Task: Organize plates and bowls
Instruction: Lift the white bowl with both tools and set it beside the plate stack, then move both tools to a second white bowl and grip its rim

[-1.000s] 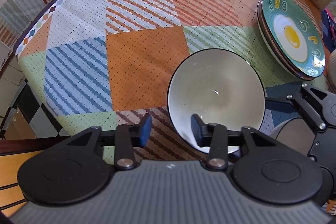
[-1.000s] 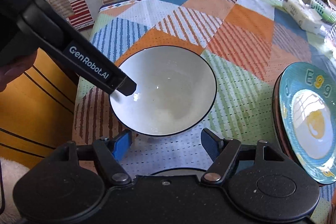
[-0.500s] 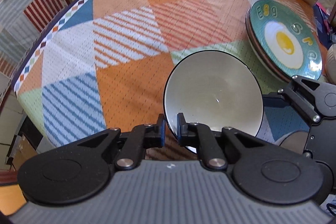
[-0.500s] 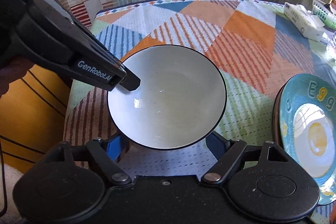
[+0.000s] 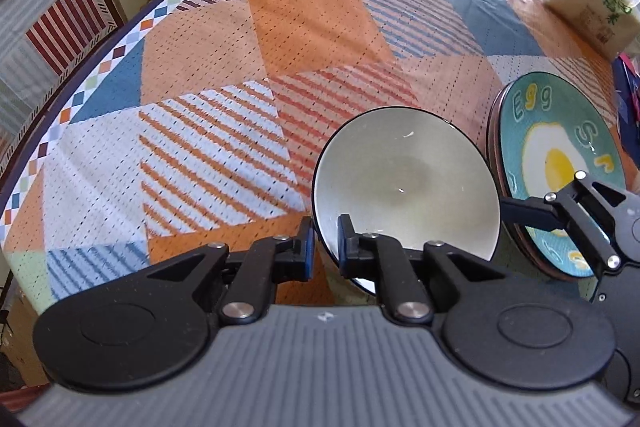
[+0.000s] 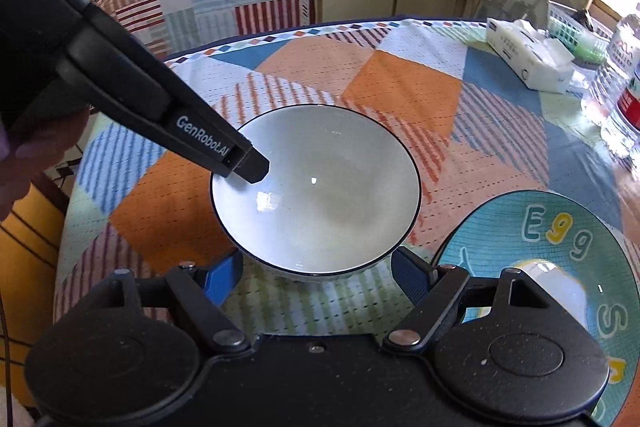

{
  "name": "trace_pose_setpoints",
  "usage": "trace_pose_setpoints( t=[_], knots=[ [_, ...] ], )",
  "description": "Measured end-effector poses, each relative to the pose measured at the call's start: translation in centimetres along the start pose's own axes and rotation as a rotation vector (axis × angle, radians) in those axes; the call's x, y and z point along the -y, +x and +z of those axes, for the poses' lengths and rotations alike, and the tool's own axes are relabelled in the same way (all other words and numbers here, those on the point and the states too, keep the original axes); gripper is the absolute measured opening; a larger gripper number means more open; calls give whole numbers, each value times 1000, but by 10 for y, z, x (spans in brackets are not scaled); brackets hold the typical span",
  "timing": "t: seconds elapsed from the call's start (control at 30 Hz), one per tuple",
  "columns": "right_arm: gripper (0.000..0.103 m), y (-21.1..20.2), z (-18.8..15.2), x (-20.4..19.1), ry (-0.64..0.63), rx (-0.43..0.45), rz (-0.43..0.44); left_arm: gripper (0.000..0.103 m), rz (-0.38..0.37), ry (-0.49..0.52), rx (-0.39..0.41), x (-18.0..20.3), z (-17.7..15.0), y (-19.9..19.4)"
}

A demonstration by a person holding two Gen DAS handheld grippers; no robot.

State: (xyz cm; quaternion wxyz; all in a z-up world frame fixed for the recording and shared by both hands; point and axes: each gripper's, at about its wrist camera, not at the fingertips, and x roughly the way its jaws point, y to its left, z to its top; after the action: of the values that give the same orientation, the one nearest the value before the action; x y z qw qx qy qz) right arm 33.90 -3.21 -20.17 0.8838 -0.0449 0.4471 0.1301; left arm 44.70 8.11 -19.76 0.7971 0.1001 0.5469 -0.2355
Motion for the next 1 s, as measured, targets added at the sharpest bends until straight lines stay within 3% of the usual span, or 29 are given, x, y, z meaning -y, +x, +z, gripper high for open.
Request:
trace_pose_setpoints(
  t=[0.2,0.37,0.53,1.0],
  knots=[
    [85,1,0,-6,-66,10,-47,11,18,-38,-29,1,1,8],
    [85,-26,-8,-3,-4,37,-48,28,10,-72,6,2,-8,-18],
    [85,-68,-24,6,70,84,-33,32,22,-32,42,15,-23,-55],
    [85,-168,-68,-9,19,184,-7,41,16,103,120,77,-73,-143]
  ],
)
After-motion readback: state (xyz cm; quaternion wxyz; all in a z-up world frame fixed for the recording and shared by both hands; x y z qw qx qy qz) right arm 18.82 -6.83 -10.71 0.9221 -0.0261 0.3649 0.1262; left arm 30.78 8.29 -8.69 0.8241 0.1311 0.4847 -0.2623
